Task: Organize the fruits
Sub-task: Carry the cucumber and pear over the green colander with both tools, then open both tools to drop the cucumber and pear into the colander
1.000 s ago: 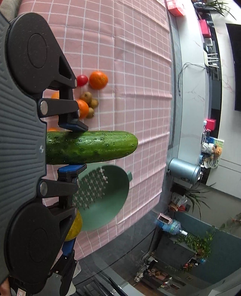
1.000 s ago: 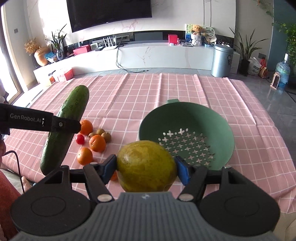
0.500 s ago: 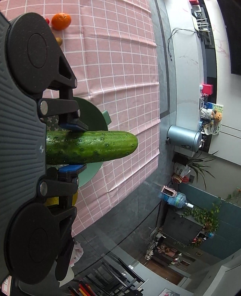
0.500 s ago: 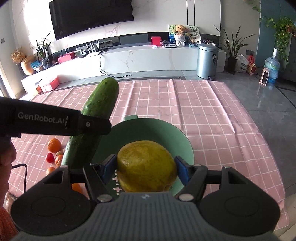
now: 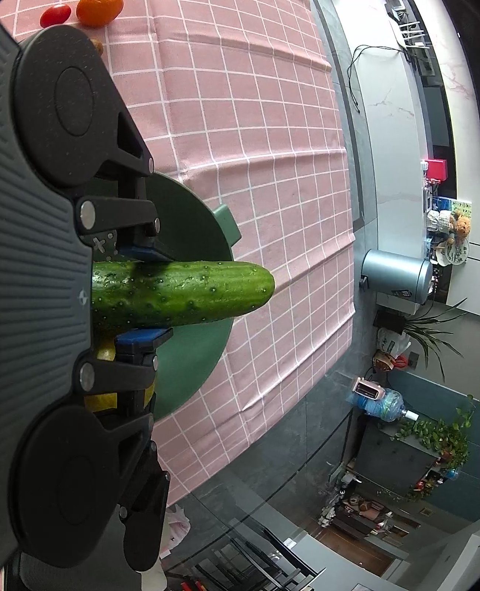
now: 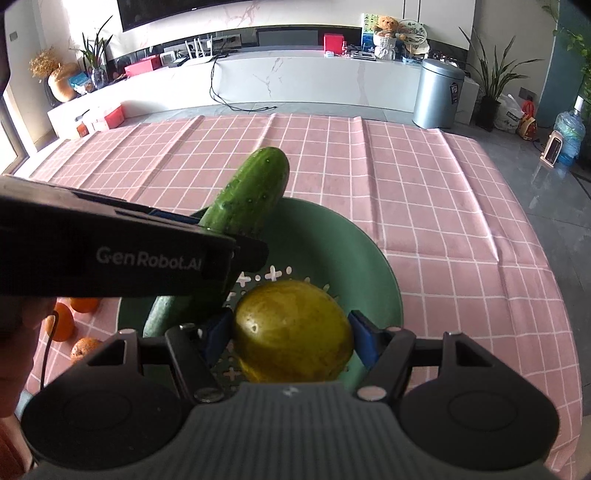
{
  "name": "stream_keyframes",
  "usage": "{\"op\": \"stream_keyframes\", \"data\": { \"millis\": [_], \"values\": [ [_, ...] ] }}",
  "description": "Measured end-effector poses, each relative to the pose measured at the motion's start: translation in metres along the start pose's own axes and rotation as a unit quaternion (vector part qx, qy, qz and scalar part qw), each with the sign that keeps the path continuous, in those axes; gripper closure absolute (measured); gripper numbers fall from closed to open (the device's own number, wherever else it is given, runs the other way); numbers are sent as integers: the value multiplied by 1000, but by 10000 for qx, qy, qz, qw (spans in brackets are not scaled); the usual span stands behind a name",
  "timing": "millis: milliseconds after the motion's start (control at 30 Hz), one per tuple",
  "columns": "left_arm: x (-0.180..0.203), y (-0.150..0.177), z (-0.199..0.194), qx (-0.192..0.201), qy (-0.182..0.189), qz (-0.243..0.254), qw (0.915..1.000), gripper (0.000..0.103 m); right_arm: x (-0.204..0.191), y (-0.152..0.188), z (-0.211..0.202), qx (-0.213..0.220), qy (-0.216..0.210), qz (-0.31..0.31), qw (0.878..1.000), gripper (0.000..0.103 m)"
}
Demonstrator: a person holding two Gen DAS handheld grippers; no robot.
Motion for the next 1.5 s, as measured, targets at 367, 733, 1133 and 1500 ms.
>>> {"op": "stream_keyframes", "data": {
  "millis": [367,733,1133,1500],
  "values": [
    [-5,11,20,-325,-215,189,9991,62,-6,4,33,-334,81,-381,9987,39],
    [-9,20,41,-721,-295,306,9965,62,-18,9,47,-617,434,-934,9928,38],
    [-16,17,6,-450,-189,221,9986,50,-17,6,23,-459,770,-1137,9895,27],
    [-15,30,-64,208,-442,366,9981,49,-25,17,-41,521,575,160,9969,25]
  ]
}}
Point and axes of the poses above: each gripper's, at about its wrist camera, not at the fingertips, and z roughly the way its jaws point, x to its right, y to its underside, the point moved 6 cm from there along z, roughly the way its jaws point, and after that the axes turned 10 degrees about -x, right-handed, at the moved point
